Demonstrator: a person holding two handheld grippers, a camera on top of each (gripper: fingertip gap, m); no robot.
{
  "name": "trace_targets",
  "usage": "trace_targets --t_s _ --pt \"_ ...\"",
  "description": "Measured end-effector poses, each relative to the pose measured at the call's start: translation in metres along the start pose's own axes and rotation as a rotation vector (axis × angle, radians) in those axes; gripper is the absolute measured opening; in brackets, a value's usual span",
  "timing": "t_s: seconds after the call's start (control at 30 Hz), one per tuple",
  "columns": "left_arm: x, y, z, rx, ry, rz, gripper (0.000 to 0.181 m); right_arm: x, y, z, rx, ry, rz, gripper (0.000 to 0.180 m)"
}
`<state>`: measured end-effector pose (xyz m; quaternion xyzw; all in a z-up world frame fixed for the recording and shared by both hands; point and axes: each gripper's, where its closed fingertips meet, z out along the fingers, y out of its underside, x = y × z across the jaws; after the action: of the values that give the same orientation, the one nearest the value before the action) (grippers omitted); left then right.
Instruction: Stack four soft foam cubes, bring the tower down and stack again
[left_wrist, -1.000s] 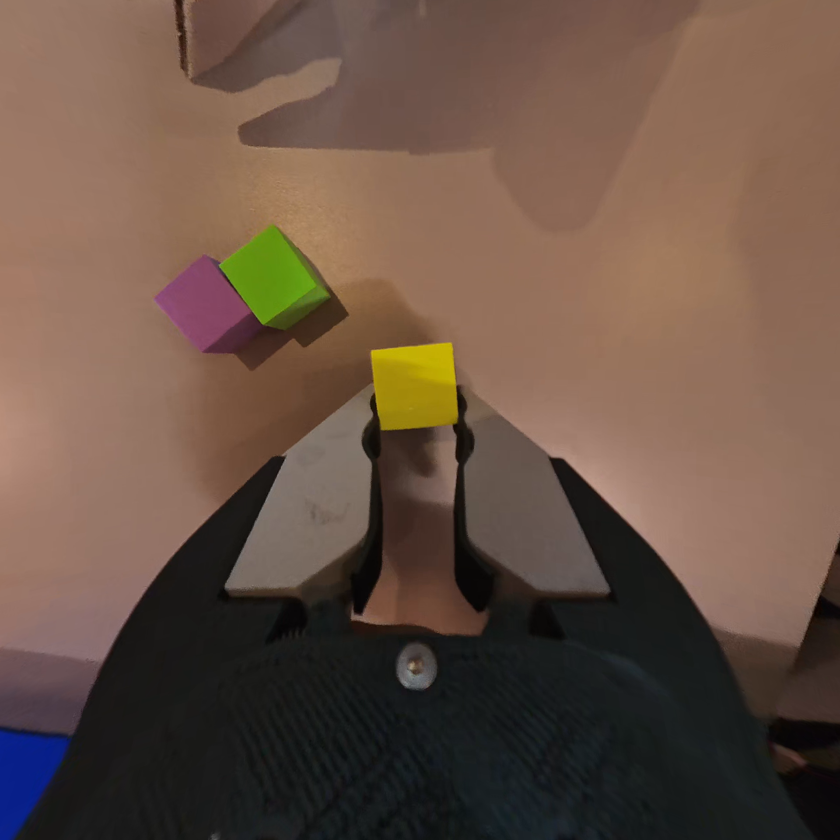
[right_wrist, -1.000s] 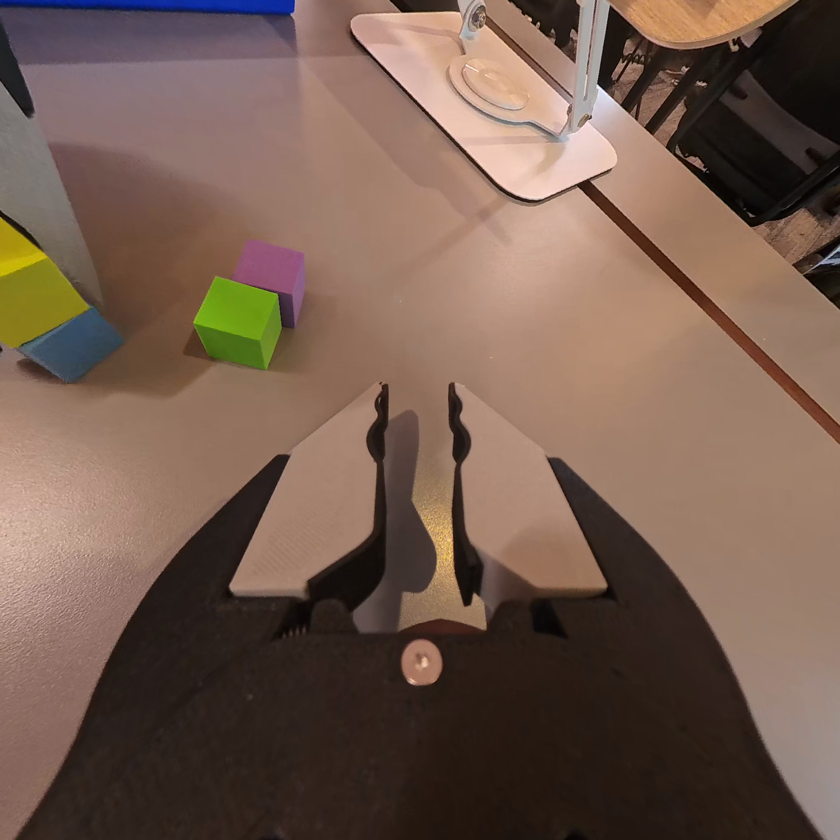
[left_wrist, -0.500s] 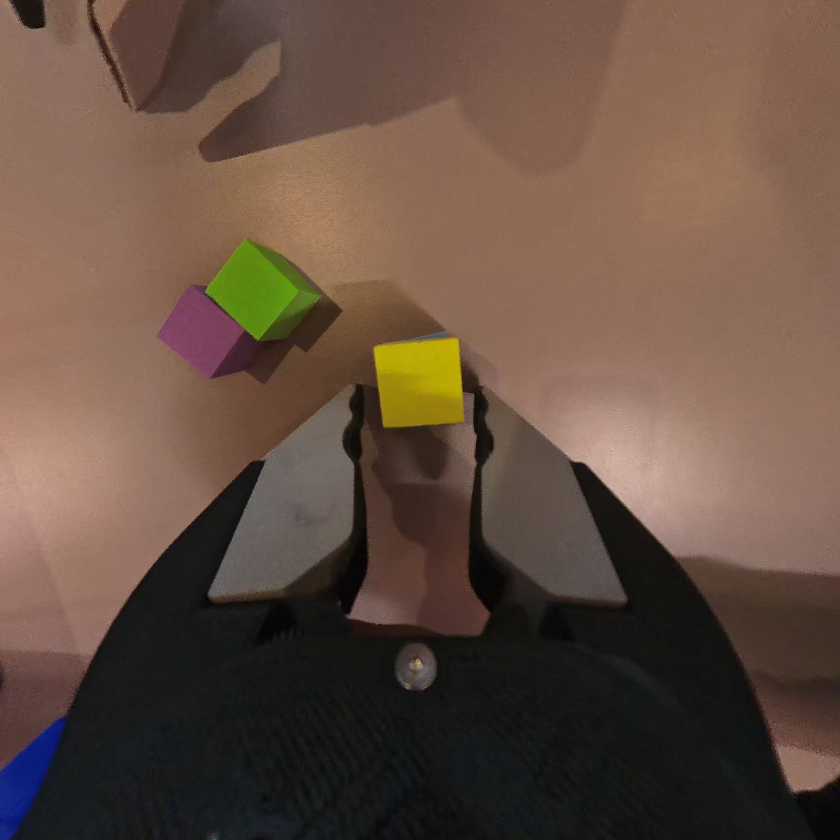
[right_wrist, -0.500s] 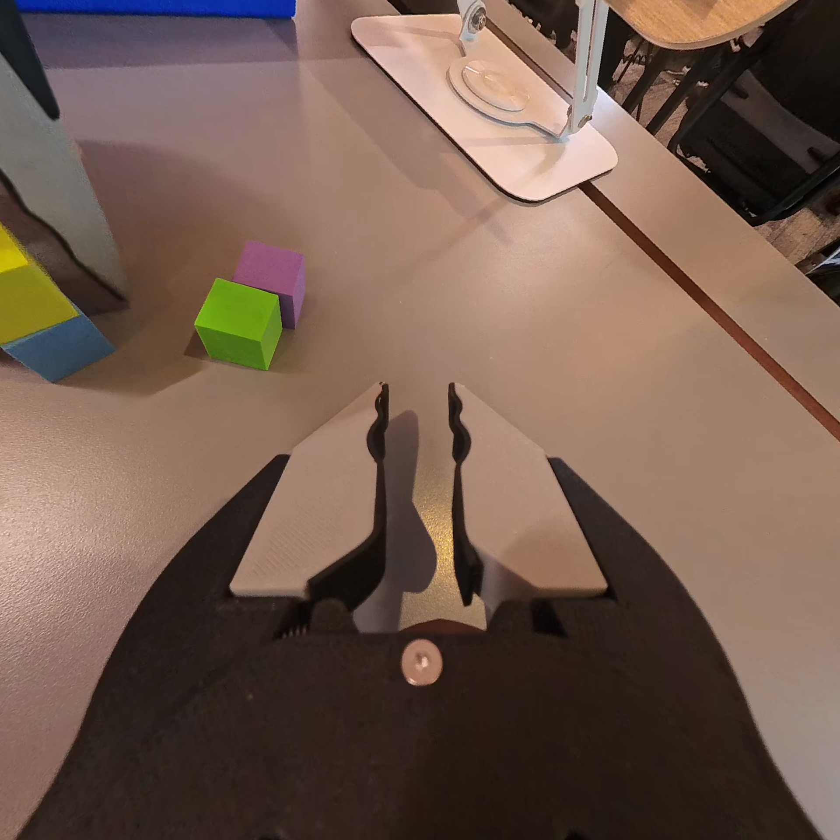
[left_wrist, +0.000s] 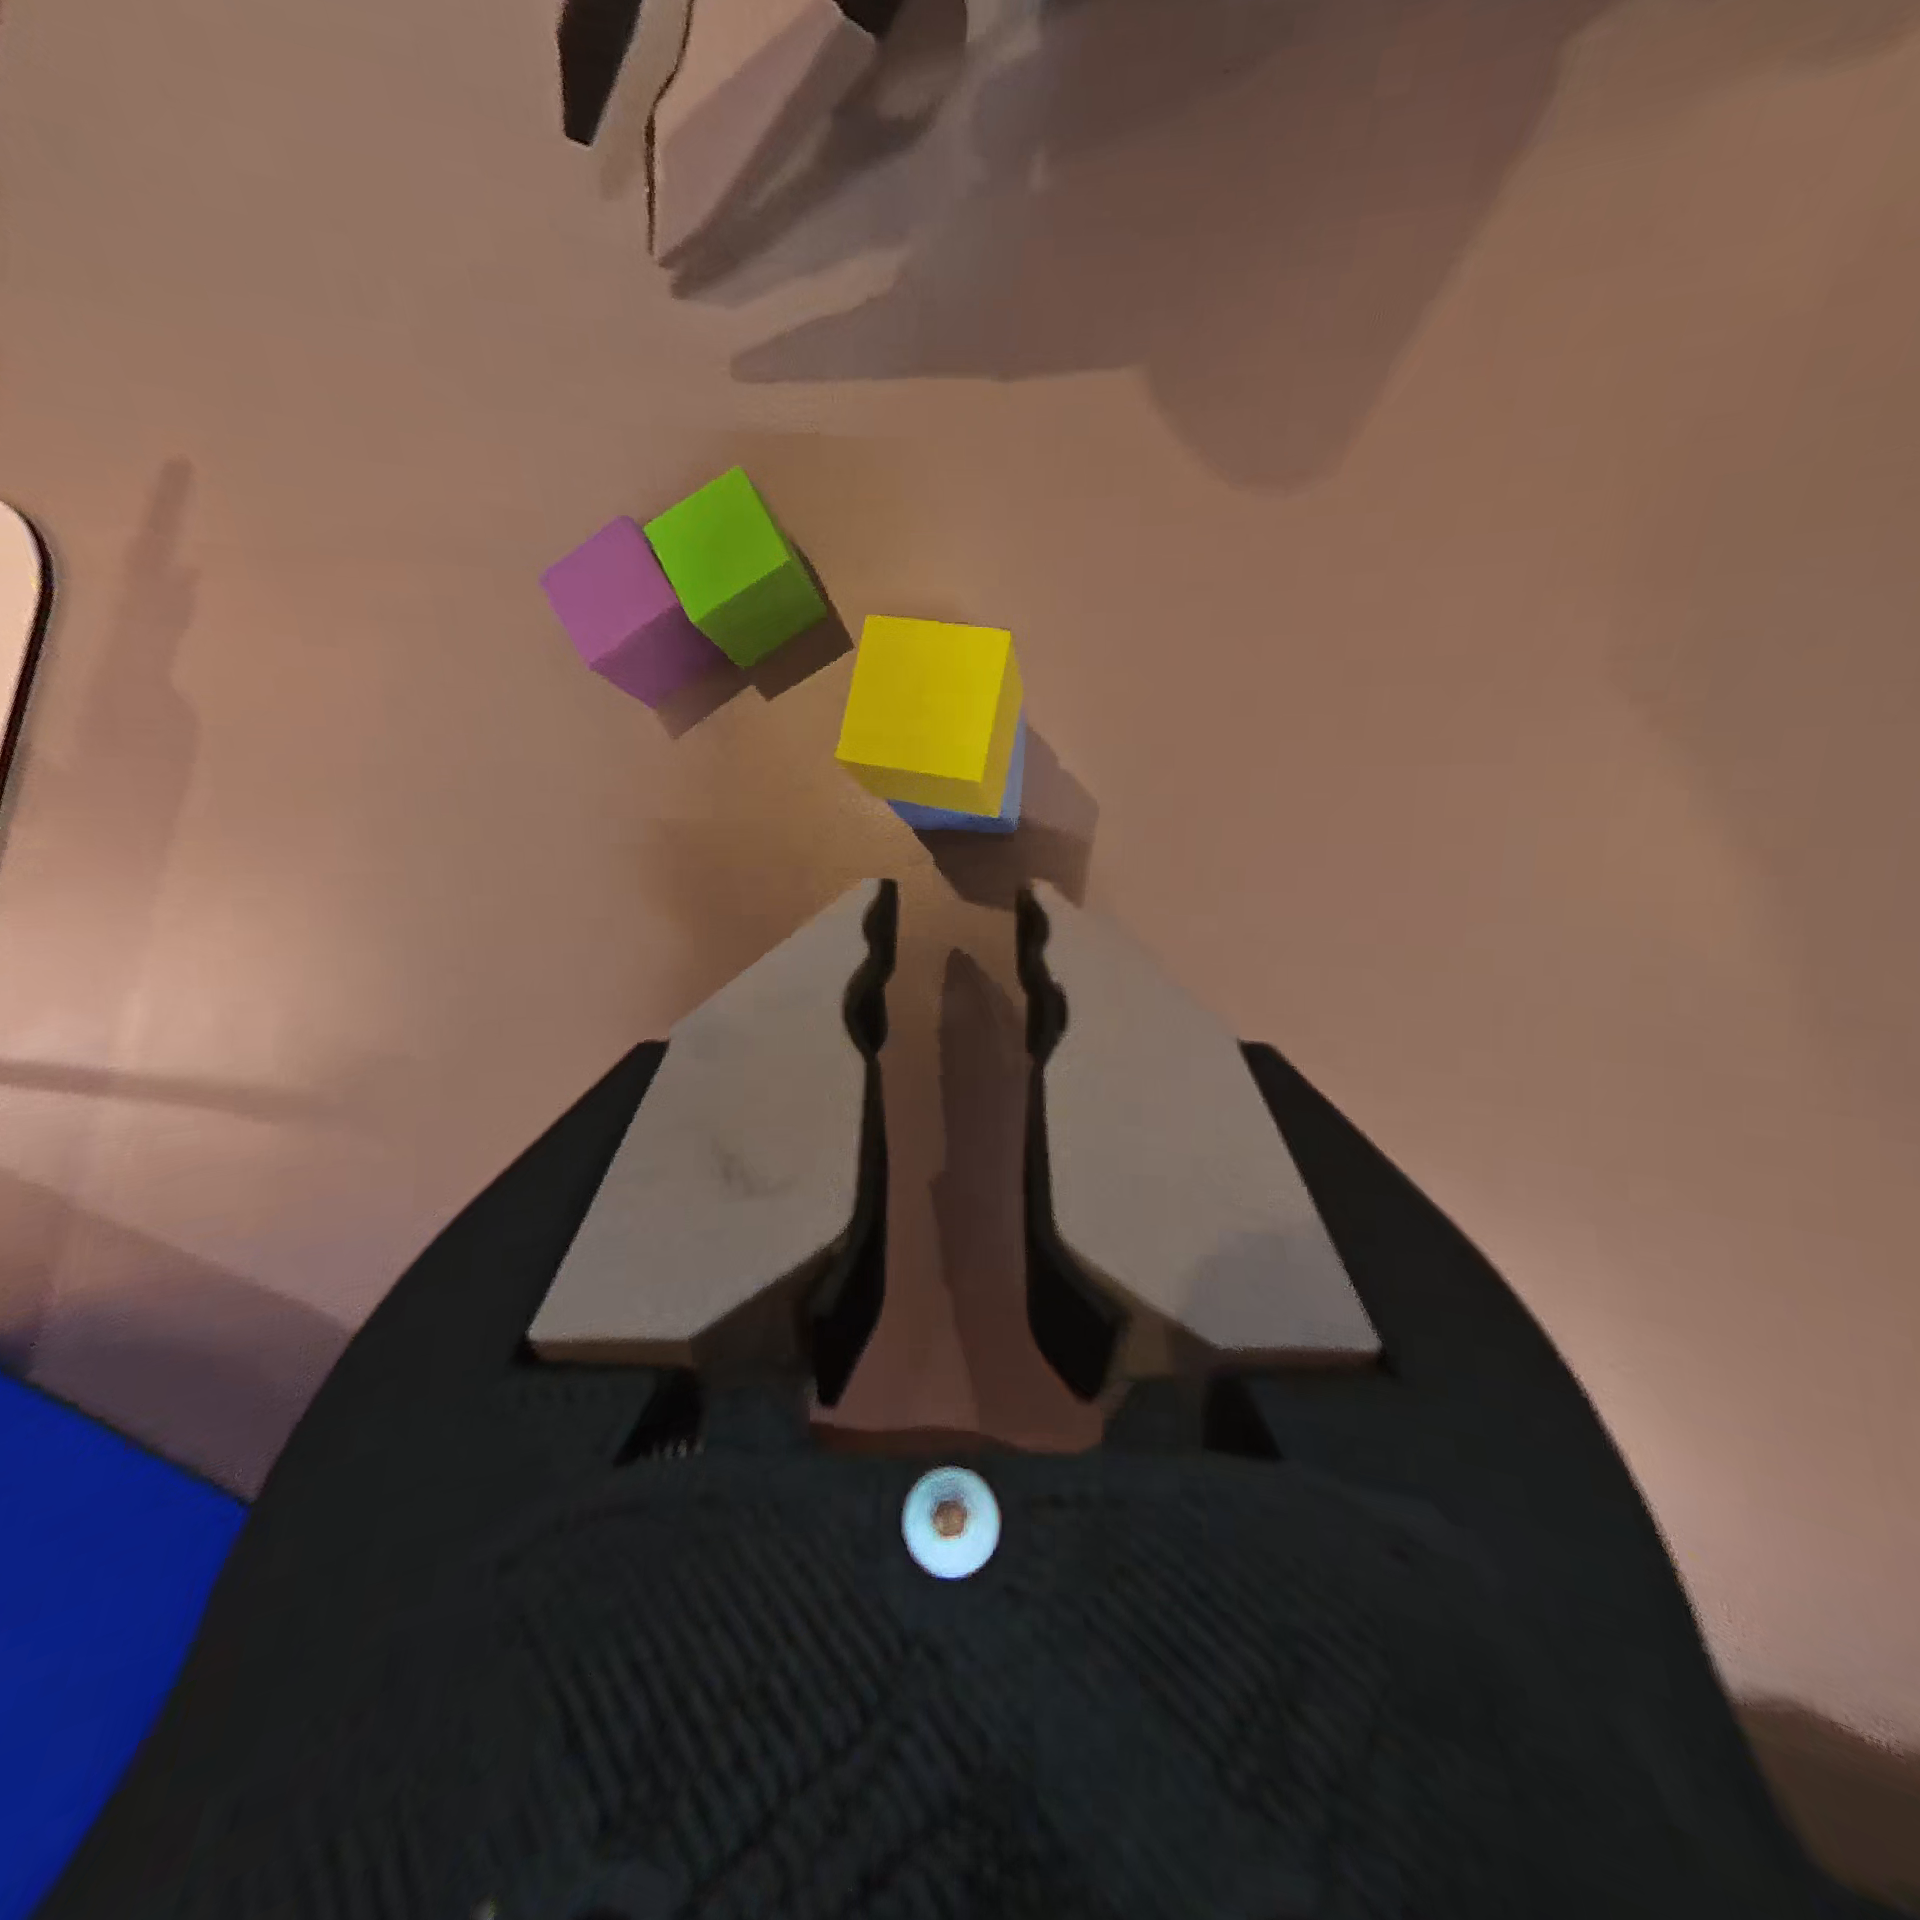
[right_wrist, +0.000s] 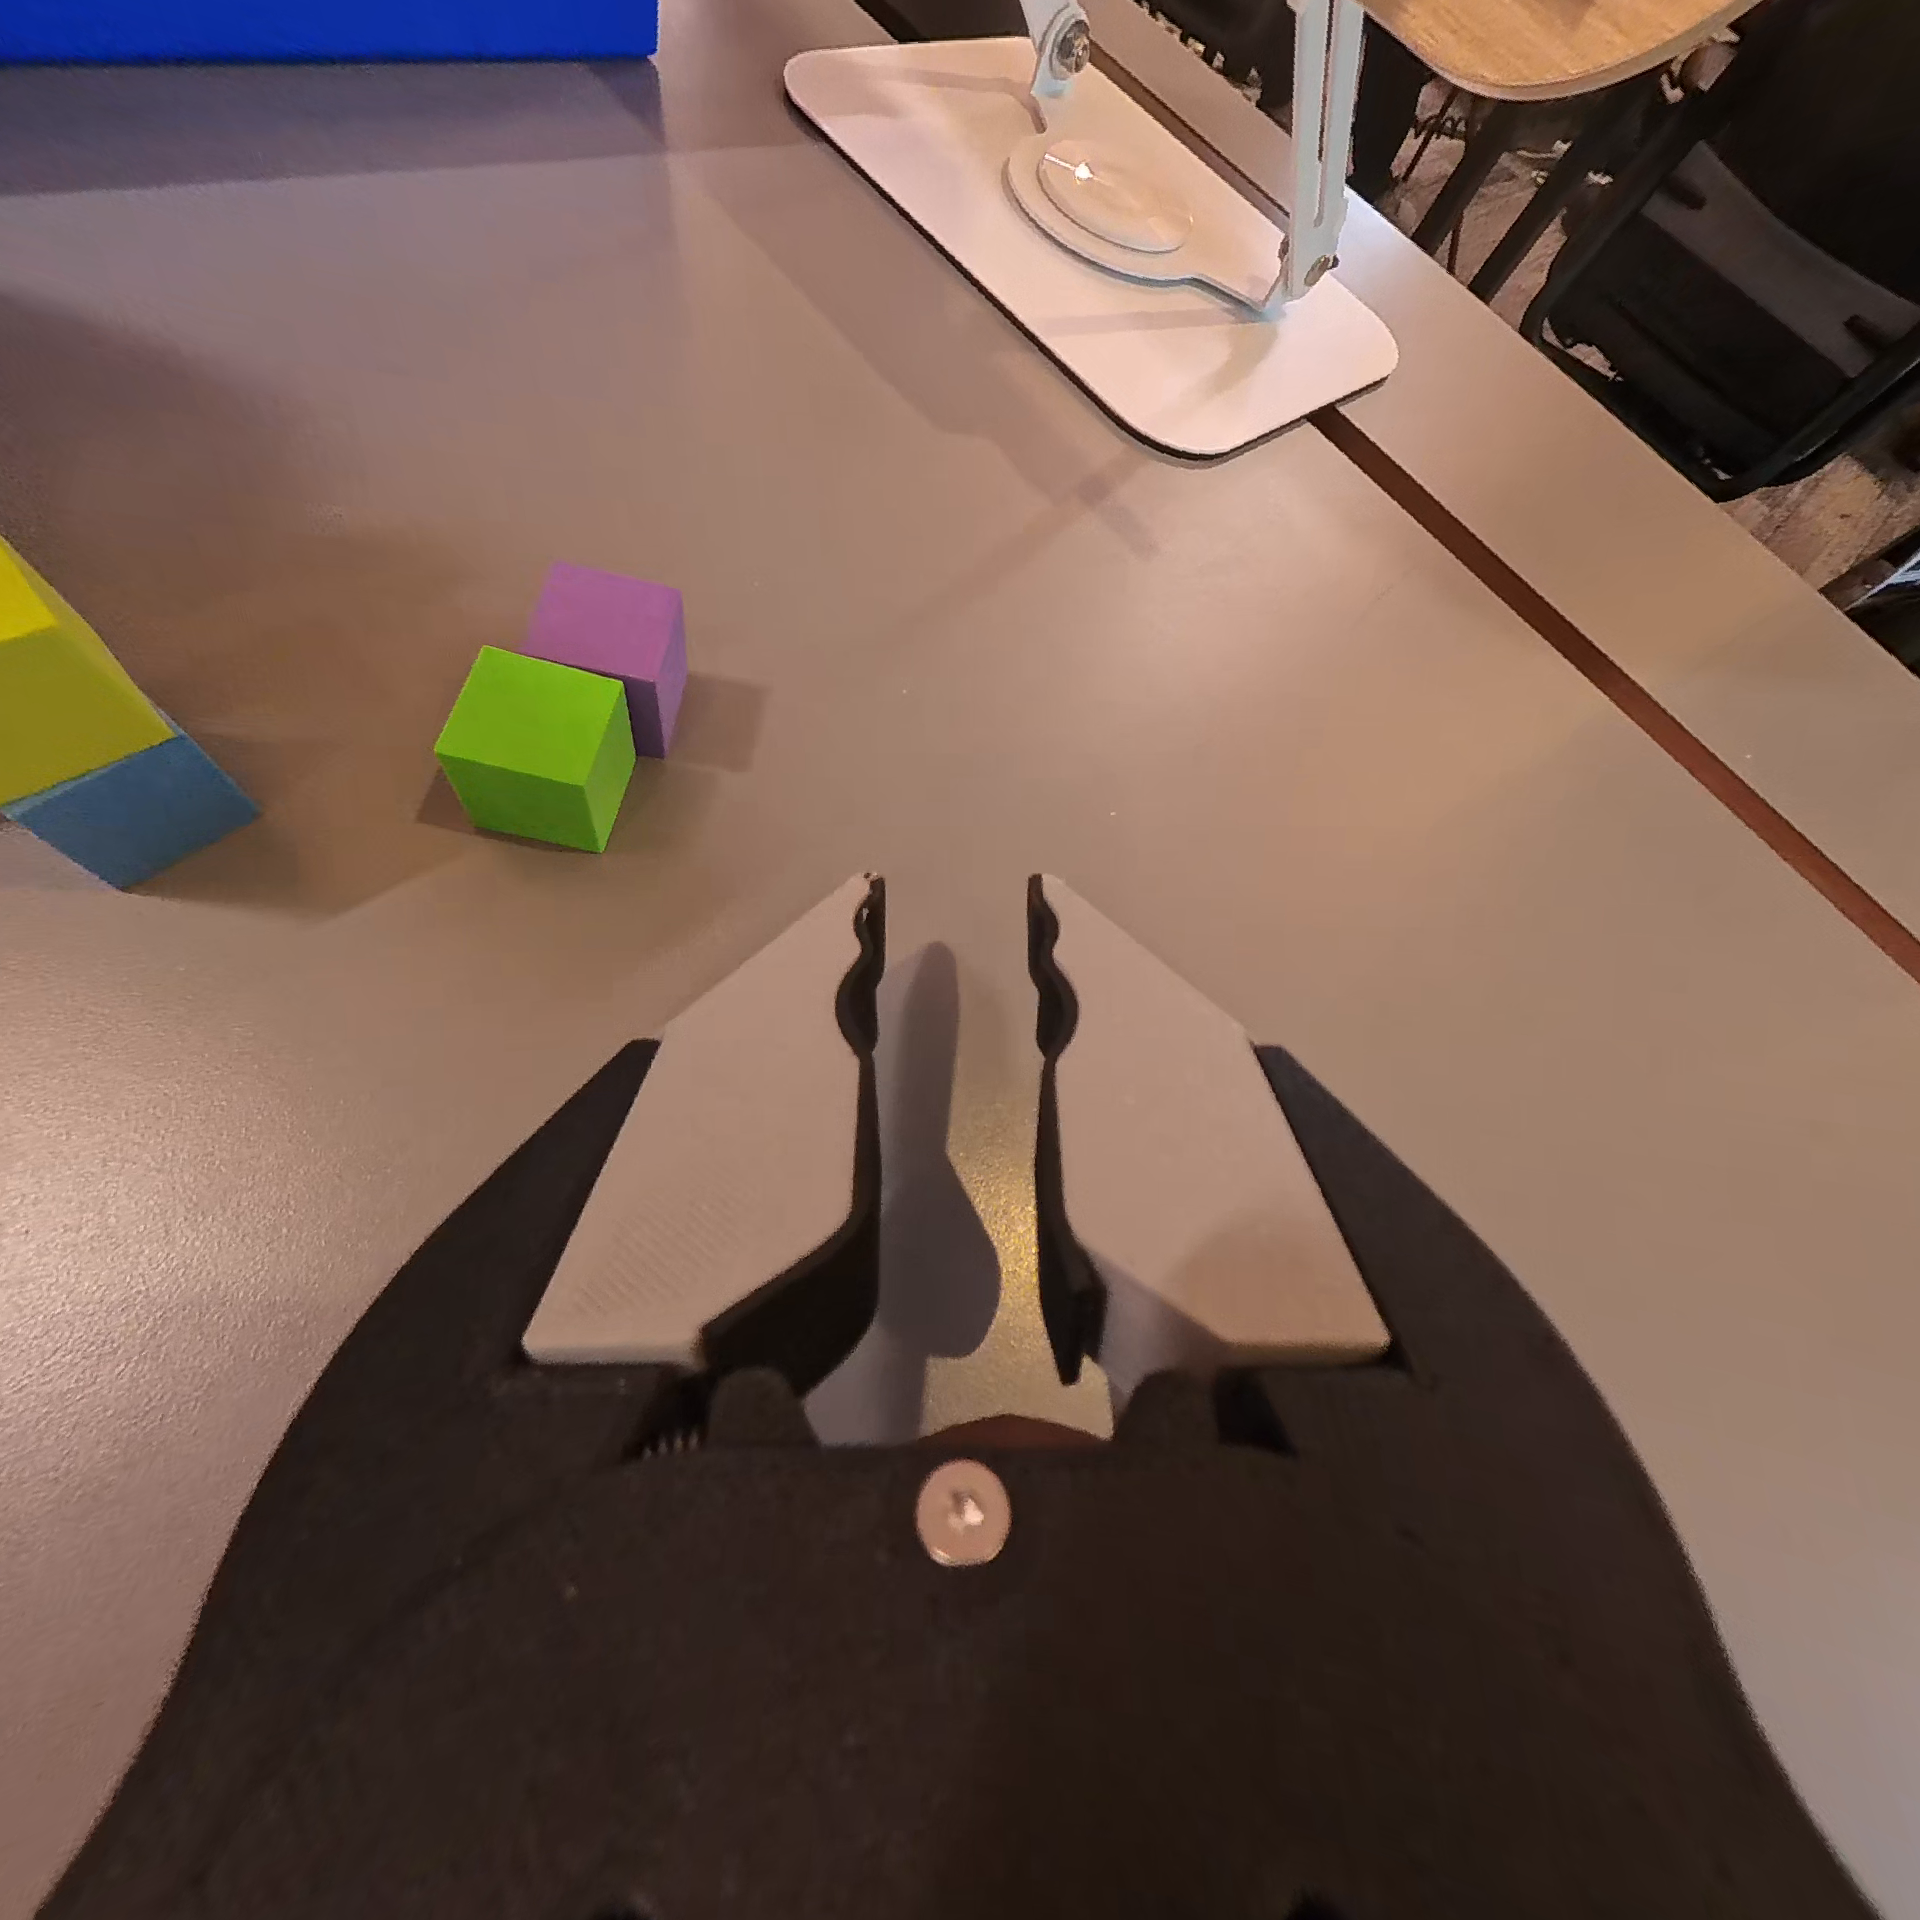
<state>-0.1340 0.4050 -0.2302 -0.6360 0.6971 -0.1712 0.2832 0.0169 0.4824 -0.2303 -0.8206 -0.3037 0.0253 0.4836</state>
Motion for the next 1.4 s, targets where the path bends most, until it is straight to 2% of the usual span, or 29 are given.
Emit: trace_targets --t_s 0.1,0.23,0.93,1.1,1.2,1.27,1.4 --pt "-0.001 -0.008 -0.005 0.065 -0.011 -0.03 0.0 0.0 0.0 0.0 -0.001 0.004 -0.003 0.024" --pt "0.001 -0.016 -0.005 0.114 0.015 -0.05 0.0 0.0 0.001 0.0 -0.003 0.003 -0.002 0.025" --pt "0.014 -0.004 0.012 0.041 0.071 -0.04 0.005 -0.005 0.0 0.0 -0.002 -0.014 -0.009 0.025" --pt "0.0 0.014 0.021 -0.003 0.008 -0.104 0.016 -0.026 -0.01 -0.005 0.052 -0.15 0.036 0.029" --pt "-0.024 0.017 0.017 0.015 -0.103 -0.205 0.02 -0.041 -0.016 -0.006 0.067 -0.238 0.095 0.038" --pt "-0.037 0.017 0.015 0.042 -0.158 -0.27 0.026 -0.048 -0.015 -0.004 0.045 -0.257 0.106 0.044" --pt "-0.054 0.022 0.015 0.041 -0.226 -0.355 0.027 -0.059 -0.017 0.001 0.021 -0.244 0.092 0.044"
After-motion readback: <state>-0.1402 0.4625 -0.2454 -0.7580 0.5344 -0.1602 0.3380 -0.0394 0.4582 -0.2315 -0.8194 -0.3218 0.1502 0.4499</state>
